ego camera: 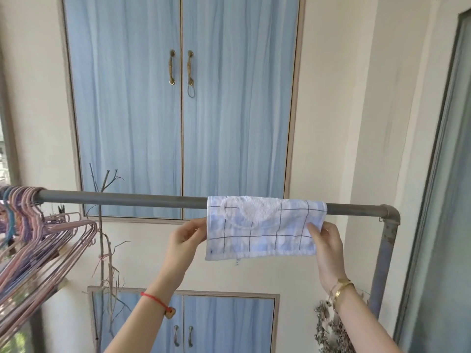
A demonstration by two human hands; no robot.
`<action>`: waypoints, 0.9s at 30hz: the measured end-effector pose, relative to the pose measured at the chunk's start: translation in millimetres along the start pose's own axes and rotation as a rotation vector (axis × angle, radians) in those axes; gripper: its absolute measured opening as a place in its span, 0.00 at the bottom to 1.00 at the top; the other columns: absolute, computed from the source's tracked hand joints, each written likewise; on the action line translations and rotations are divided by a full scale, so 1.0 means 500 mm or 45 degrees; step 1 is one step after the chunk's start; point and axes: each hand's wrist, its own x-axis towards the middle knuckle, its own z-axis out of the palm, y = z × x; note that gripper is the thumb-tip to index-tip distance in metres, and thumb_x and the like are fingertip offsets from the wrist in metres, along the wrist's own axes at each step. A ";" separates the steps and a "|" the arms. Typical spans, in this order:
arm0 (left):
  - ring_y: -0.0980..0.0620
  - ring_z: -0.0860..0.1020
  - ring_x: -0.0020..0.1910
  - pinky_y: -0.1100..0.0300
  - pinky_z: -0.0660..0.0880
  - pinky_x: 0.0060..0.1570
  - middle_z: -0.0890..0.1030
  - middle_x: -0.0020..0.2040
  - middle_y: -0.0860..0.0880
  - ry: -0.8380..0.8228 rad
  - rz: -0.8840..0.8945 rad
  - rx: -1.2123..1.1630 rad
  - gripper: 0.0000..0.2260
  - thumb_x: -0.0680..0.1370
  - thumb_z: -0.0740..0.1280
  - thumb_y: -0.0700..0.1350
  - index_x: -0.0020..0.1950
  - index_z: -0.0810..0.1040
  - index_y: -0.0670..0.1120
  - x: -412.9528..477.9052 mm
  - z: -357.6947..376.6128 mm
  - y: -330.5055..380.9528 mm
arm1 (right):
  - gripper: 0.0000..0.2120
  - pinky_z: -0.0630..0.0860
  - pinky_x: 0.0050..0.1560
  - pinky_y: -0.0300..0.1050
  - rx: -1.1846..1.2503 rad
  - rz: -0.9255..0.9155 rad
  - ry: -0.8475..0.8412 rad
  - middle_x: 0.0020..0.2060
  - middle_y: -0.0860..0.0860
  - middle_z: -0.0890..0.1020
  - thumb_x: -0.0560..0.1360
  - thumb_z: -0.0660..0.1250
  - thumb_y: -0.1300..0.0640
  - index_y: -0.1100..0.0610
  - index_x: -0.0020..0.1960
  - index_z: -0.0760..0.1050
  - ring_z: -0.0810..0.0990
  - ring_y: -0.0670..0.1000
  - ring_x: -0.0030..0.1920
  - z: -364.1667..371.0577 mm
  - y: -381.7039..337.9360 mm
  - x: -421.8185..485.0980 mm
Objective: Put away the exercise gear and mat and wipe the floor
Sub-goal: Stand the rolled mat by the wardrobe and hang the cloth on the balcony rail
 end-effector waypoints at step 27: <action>0.52 0.85 0.42 0.65 0.82 0.42 0.88 0.42 0.49 0.363 -0.072 -0.134 0.01 0.75 0.74 0.39 0.45 0.86 0.43 -0.038 0.022 -0.018 | 0.07 0.78 0.57 0.53 0.112 -0.028 0.033 0.36 0.52 0.83 0.75 0.71 0.58 0.62 0.45 0.79 0.84 0.51 0.40 -0.059 0.031 -0.057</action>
